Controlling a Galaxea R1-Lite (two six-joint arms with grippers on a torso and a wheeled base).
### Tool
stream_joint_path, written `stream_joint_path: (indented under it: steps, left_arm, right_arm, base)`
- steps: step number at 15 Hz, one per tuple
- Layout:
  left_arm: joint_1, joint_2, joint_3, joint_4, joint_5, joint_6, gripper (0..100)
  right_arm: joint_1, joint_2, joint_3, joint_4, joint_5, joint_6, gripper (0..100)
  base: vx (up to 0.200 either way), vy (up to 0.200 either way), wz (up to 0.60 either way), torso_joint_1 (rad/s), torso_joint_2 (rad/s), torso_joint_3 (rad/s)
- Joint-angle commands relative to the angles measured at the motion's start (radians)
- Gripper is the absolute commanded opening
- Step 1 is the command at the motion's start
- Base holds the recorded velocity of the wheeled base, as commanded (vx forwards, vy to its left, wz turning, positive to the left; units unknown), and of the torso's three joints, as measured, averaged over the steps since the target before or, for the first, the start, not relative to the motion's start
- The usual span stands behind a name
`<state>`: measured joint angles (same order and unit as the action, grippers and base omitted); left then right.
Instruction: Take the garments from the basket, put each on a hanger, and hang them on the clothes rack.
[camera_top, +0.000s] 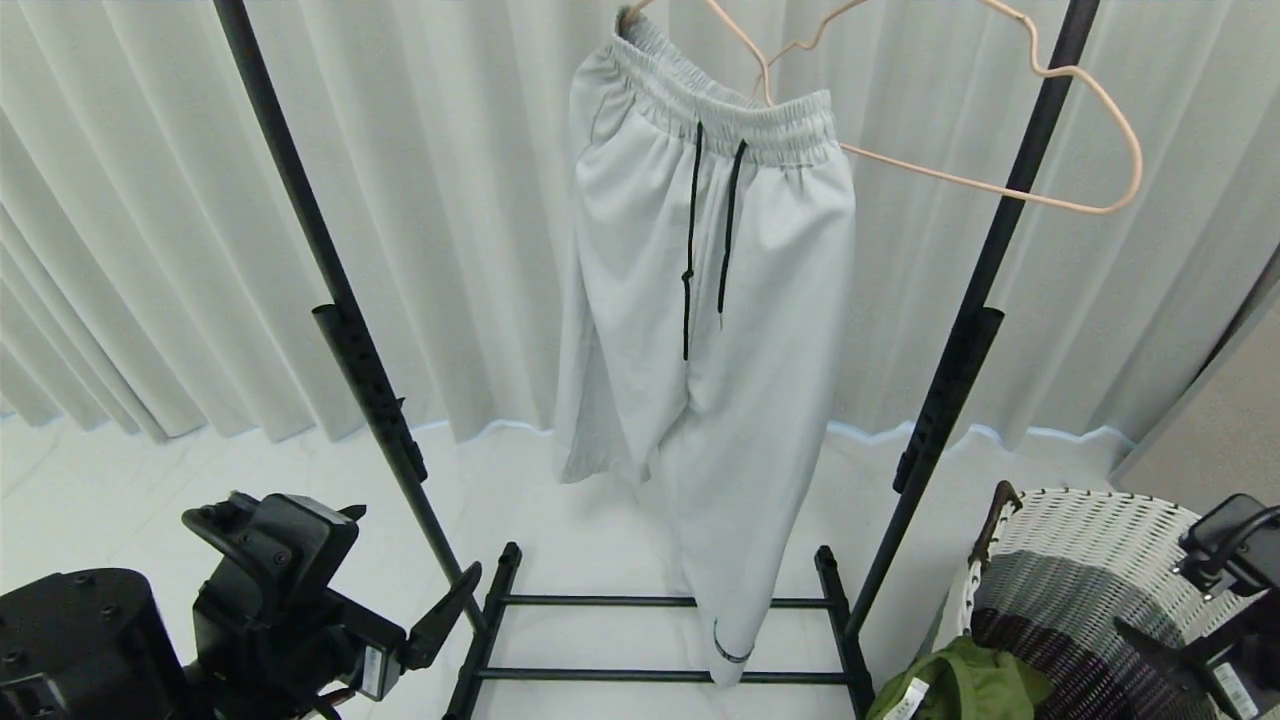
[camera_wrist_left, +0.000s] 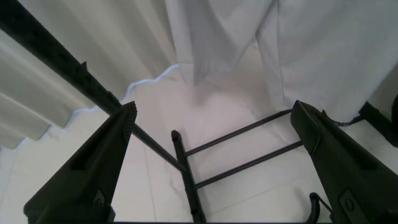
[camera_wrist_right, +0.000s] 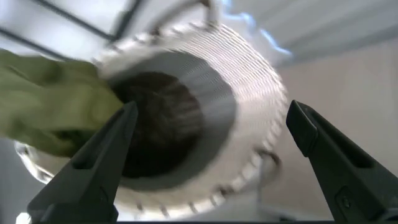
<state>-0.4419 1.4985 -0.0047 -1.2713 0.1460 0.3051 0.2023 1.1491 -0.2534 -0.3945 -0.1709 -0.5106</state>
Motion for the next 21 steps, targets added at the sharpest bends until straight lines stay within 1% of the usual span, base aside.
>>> stream_joint_path:
  steps: [1,2,3,4,5,6,7,8,9,10,12,18,19,21]
  left_arm:
    - [-0.018,0.008,0.000,0.000,0.000,0.000,100]
    - [-0.023,0.008,0.002,0.000,0.001,0.002,100]
    - [-0.023,0.009,0.002,0.000,0.006,0.003,100]
    - [-0.029,0.014,0.002,0.000,0.035,0.002,100]
    - [-0.031,0.014,0.000,0.000,0.053,0.002,100]
    - [-0.031,0.014,0.002,0.000,0.063,0.002,100]
    - [-0.031,0.014,0.002,0.000,0.064,0.002,100]
    - [-0.031,0.016,0.002,0.000,0.064,0.002,100]
    - [-0.029,0.016,0.002,0.000,0.064,0.002,100]
    - [-0.031,0.016,0.002,0.000,0.064,0.002,100]
    - [-0.031,0.017,0.002,0.000,0.064,0.002,100]
    - [-0.029,0.025,0.002,0.000,0.064,0.000,100]
    - [-0.031,0.025,0.002,0.000,0.064,0.000,100]
    - [-0.031,0.025,0.002,0.000,0.064,0.000,100]
  right_arm:
    - [0.141,0.126,-0.004,-0.006,0.001,0.081,100]
    - [0.209,0.179,-0.004,-0.006,-0.009,0.144,100]
    - [0.243,0.208,-0.004,-0.007,-0.013,0.165,100]
    - [0.324,0.293,-0.014,-0.009,-0.053,0.208,100]
    - [0.359,0.357,-0.032,-0.026,-0.087,0.242,100]
    - [0.384,0.416,-0.047,-0.058,-0.111,0.282,100]
    - [0.408,0.506,-0.067,-0.116,-0.165,0.336,100]
    - [0.416,0.566,-0.079,-0.155,-0.220,0.363,100]
    - [0.422,0.609,-0.092,-0.185,-0.253,0.380,100]
    - [0.424,0.629,-0.106,-0.205,-0.257,0.388,100]
    - [0.424,0.630,-0.115,-0.205,-0.257,0.388,100]
    - [0.422,0.632,-0.087,-0.198,-0.262,0.388,100]
    - [0.422,0.633,-0.078,-0.187,-0.277,0.388,100]
    - [0.420,0.643,-0.064,-0.161,-0.331,0.391,100]
  base:
    - [0.000,0.000,0.00,0.000,0.00,0.000]
    - [0.000,0.000,0.00,0.000,0.00,0.000]
    - [0.000,0.000,0.00,0.000,0.00,0.000]
    - [0.000,0.000,0.00,0.000,0.00,0.000]
    - [0.000,0.000,0.00,0.000,0.00,0.000]
    - [0.000,0.000,0.00,0.000,0.00,0.000]
    - [0.000,0.000,0.00,0.000,0.00,0.000]
    - [0.000,0.000,0.00,0.000,0.00,0.000]
    - [0.000,0.000,0.00,0.000,0.00,0.000]
    - [0.000,0.000,0.00,0.000,0.00,0.000]
    - [0.000,0.000,0.00,0.000,0.00,0.000]
    - [0.000,0.000,0.00,0.000,0.00,0.000]
    - [0.000,0.000,0.00,0.000,0.00,0.000]
    - [0.000,0.000,0.00,0.000,0.00,0.000]
